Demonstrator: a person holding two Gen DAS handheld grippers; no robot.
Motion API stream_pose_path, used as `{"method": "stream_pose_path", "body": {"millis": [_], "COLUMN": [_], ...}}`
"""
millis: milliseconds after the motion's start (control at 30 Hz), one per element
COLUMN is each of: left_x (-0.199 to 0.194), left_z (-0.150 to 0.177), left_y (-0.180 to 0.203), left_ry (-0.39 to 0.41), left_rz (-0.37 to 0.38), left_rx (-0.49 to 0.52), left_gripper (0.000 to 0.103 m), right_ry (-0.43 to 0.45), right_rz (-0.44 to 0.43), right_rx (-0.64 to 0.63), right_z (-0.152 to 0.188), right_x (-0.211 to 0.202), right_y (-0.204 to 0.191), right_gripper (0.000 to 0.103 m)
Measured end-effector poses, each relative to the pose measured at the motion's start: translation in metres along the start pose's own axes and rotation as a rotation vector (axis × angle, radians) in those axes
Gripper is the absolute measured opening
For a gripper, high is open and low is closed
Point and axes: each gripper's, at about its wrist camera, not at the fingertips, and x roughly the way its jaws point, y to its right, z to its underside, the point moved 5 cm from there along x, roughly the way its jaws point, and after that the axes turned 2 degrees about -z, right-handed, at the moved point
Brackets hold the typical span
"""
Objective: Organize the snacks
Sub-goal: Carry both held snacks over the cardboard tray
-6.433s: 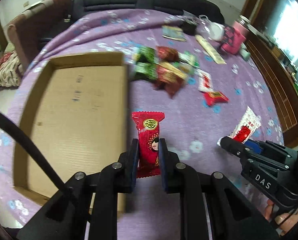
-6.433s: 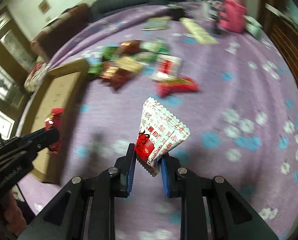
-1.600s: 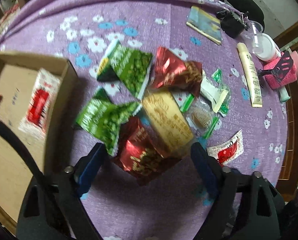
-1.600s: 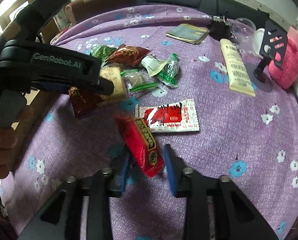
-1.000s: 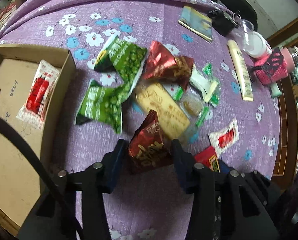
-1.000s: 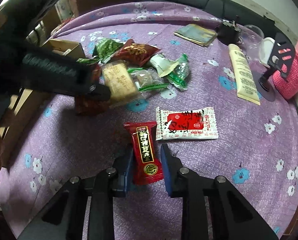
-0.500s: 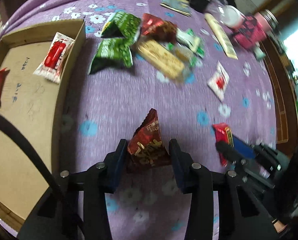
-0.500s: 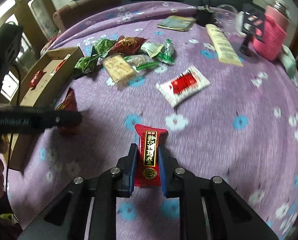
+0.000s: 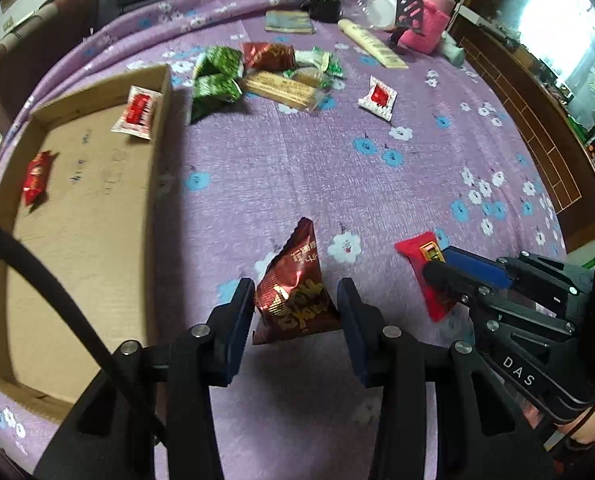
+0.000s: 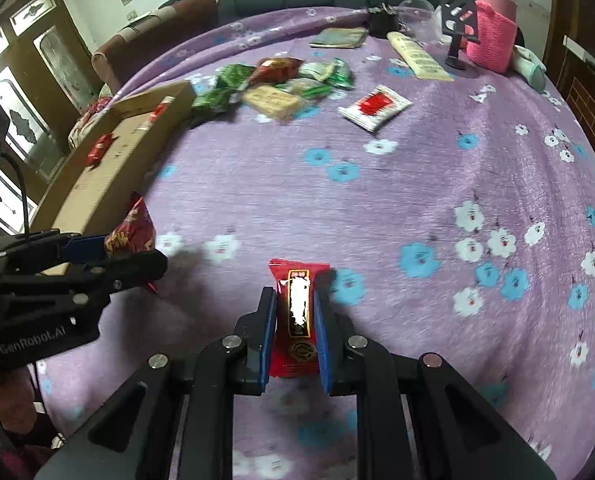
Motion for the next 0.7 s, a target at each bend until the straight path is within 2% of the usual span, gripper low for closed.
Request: {"method": "stream_pose_path", "body": {"millis": [133, 333, 467, 500, 533, 567, 633, 700], "left_x": [-0.014, -0.024, -0.025, -0.025, -0.025, -0.024, -0.022, -0.02], "left_z": [0.006, 0.012, 0.017, 0.018, 0.018, 0.019, 0.02, 0.02], "left_y": [-0.016, -0.04, -0.042, -0.042, -0.04, -0.038, -0.036, -0.032], "left_ry": [0.031, 0.048, 0.046, 0.046, 0.045, 0.043, 0.036, 0.034], "left_rz": [-0.005, -0.009, 0.006, 0.011, 0.016, 0.022, 0.028, 0.032], "left_rx": [0.0, 0.0, 0.01, 0.016, 0.019, 0.021, 0.029, 0.035], "left_gripper": [0.044, 0.044, 0.045, 0.045, 0.045, 0.045, 0.045, 0.045], "right_ry": [0.015, 0.006, -0.006, -0.016, -0.031, -0.06, -0.117, -0.078], "right_rz": [0.01, 0.036, 0.118, 0.154, 0.165, 0.184, 0.212, 0.183], "right_rx": [-0.018, -0.038, -0.055, -0.058, -0.059, -0.055, -0.049, -0.044], "right_z": [-0.005, -0.007, -0.006, -0.005, -0.004, -0.001, 0.007, 0.005], "right_x": [-0.002, 0.007, 0.006, 0.006, 0.008, 0.012, 0.02, 0.018], "right_y": [-0.023, -0.037, -0.033, -0.029, -0.026, -0.021, -0.014, -0.012], "right_gripper": [0.016, 0.013, 0.014, 0.015, 0.024, 0.027, 0.027, 0.028]}}
